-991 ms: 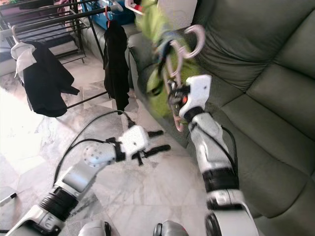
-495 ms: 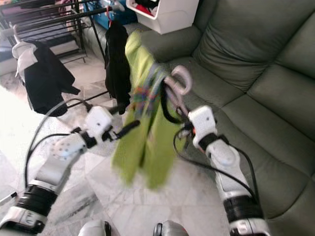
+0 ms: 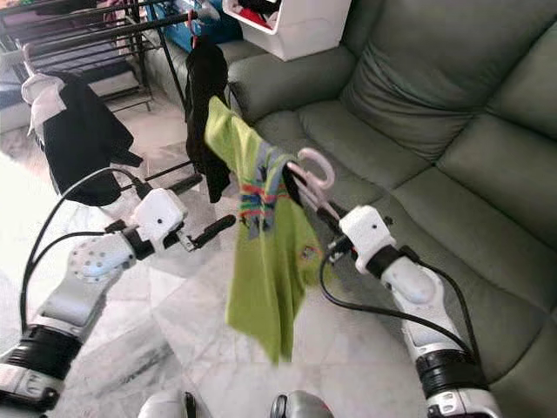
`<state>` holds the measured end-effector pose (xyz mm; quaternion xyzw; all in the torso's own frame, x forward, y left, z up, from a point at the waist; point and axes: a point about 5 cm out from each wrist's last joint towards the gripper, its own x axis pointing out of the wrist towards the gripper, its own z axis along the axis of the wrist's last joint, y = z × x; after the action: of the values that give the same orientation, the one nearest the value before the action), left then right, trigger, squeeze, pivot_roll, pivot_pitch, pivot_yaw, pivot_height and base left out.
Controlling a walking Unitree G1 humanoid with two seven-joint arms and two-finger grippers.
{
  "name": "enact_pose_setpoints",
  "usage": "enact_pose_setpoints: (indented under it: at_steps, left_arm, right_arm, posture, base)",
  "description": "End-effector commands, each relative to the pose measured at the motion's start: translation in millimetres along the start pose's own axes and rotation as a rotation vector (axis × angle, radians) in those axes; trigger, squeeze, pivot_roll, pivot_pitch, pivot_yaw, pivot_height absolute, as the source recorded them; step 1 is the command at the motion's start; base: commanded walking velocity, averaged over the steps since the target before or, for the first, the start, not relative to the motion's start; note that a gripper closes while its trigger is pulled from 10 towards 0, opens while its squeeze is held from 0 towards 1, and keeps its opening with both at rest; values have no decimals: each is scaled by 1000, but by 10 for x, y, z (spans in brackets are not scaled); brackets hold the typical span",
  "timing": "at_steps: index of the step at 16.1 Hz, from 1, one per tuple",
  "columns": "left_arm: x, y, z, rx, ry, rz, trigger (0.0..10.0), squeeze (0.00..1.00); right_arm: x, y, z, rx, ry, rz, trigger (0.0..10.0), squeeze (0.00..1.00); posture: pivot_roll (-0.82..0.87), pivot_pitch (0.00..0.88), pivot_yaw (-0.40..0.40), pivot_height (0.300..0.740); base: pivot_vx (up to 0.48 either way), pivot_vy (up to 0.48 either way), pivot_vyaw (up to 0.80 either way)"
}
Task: Hang hanger
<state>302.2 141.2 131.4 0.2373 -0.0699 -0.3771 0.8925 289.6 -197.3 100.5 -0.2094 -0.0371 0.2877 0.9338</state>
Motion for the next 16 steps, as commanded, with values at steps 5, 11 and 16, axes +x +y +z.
enact_pose_setpoints:
  at_steps: [5, 11, 16]
  left_arm:
    - [-104, 195, -12, 191, 47, -64, 10000, 1000]
    - [-85, 34, -137, 324, 65, -209, 10000, 882]
    - [3, 50, -69, 425, 18, -224, 10000, 118]
  right_arm:
    - [-106, -225, -30, -53, 12, 99, 10000, 0]
    - [-88, -123, -22, -50, 16, 351, 10000, 0]
    - [-72, -123, -52, -58, 49, 452, 10000, 0]
  posture:
    - [-65, 36, -61, 740]
    - [-66, 42, -56, 740]
    - [-66, 40, -60, 740]
  base:
    - [0, 0, 0]
    - [0, 0, 0]
    - [0, 0, 0]
